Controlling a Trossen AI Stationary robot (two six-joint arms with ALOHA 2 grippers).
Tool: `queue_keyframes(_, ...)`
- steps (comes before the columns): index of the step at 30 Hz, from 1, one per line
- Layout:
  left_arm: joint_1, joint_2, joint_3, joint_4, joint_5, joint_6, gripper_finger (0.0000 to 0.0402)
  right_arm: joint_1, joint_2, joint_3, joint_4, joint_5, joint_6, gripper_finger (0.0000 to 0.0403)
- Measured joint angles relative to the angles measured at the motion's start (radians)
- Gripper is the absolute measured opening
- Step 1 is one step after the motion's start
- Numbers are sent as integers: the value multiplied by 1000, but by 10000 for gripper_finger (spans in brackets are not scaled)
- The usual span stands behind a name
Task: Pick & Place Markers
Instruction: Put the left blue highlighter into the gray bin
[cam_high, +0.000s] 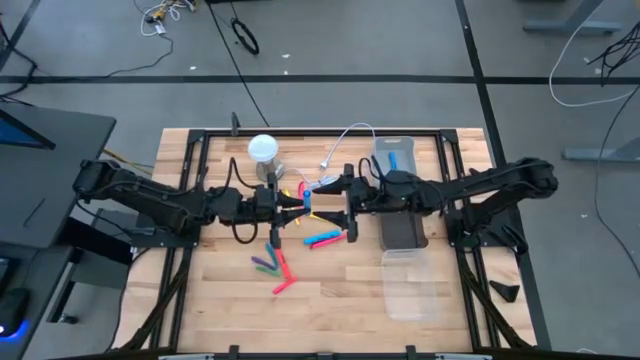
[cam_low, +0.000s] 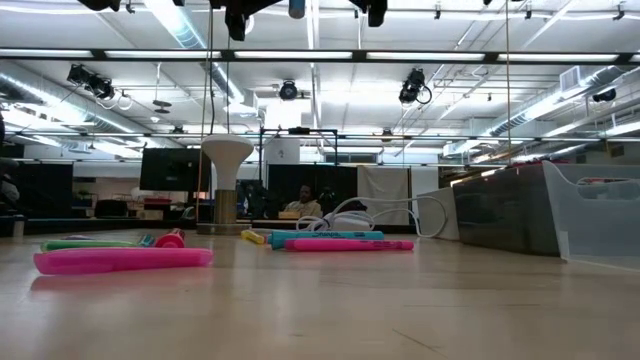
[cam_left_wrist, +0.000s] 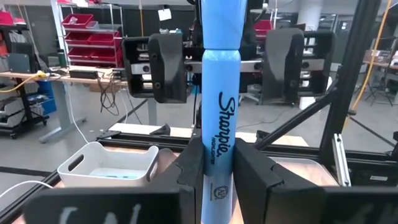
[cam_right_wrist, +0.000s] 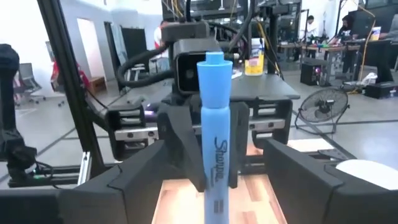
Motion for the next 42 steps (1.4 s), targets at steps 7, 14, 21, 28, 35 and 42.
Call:
queue_keyframes(7,0,0,0,-9,0,1,66,0,67,62,8,-7,-19,272)
queue_keyframes(14,0,0,0,-12,0,1,65,0,86,85,2,-16,-19,268)
queue_keyframes(21,0,0,0,-13,0,1,65,0,86,85,-9,-16,-15,212)
queue_keyframes(28,-1,0,0,-12,1,1,65,-3,86,85,-11,-14,-10,136)
queue_keyframes(35,0,0,0,-12,-5,-16,65,-9,85,85,-13,-9,18,52)
queue_keyframes(42,1,0,0,-15,1,-26,147,-9,82,85,-21,32,26,46)
